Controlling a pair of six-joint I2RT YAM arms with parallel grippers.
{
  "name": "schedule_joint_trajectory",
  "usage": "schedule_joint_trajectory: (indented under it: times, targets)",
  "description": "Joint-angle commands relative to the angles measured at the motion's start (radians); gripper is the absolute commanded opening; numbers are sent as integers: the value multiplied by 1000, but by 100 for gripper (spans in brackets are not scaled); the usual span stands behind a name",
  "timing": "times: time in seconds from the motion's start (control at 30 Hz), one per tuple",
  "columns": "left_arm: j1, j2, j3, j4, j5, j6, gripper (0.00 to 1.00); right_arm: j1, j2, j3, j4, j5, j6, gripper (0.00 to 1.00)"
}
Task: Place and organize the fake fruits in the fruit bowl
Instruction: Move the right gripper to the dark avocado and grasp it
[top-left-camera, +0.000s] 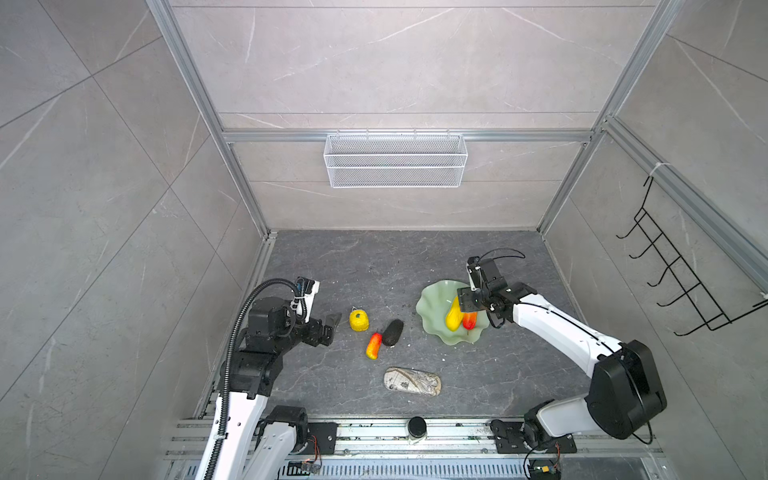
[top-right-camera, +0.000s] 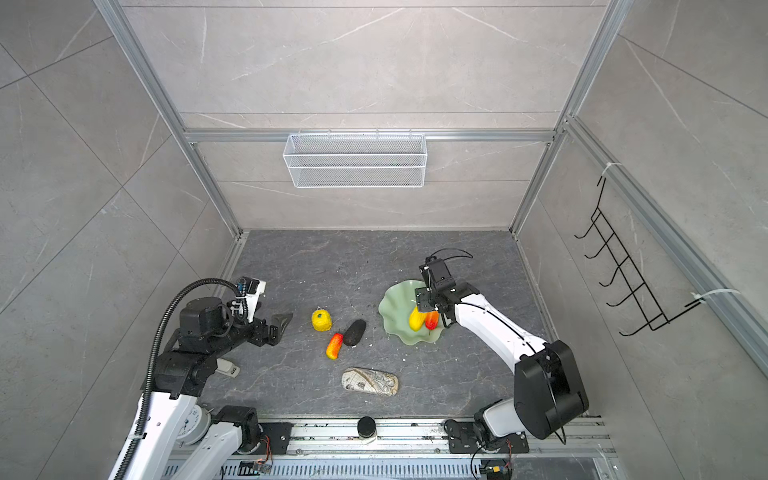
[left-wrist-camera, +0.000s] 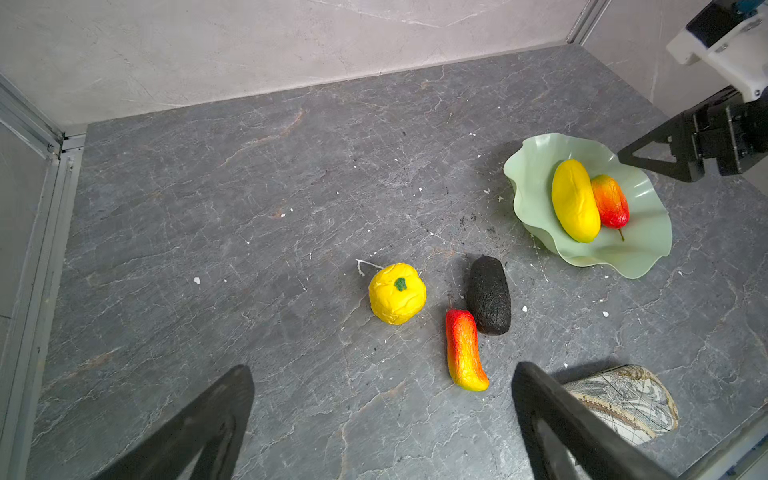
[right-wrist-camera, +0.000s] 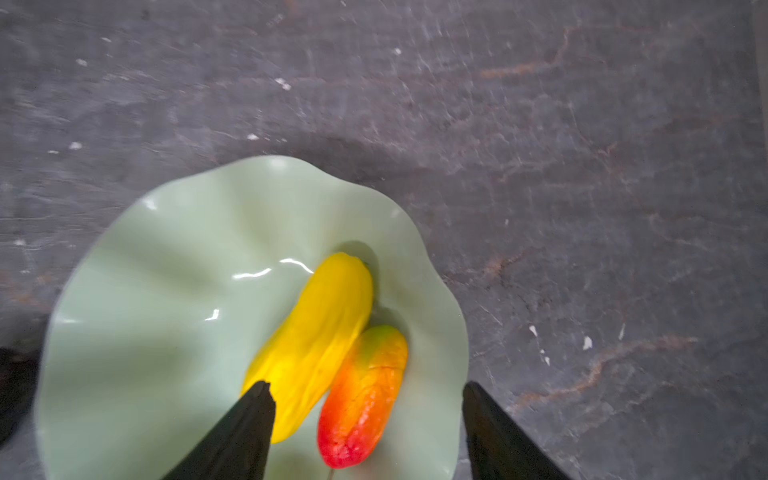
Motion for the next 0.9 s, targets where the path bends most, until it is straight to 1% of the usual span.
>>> schedule_joint_trajectory:
  times: [0.0,0.03,0.07,0.13,0.23,0.37,0.5,0.63,0.8,0.87]
  targets:
    - [4,3,16,28,20,-15,100,105,8,56,4,-65,-49,90]
    - [5,4,16,29,20,-14,100,137,29,71,10,-72,-54,96]
    - [5,4,16,29,19,-15,100,178,59,96,15,-87,-58,100]
    - [4,5,17,28,20,-16,100,236,125,147,24,-109,-48,100]
    - [6,2,16,27,20,-17,100,299,226,220,50,-152,5,100]
    - [5,-1,14,24,13,-16,100,372,347,304,46,-143,94,100]
    - [4,-6,14,23,11,-13,100,408,431,326,42,-139,176,100]
    - [5,-9,13,21,13,-12,100,421,469,317,43,-142,230,100]
    - [5,-9,13,21,14,-14,100,427,494,310,51,-176,255,100]
    - [5,-11,14,21,13,-13,100,432,502,308,54,-189,261,98]
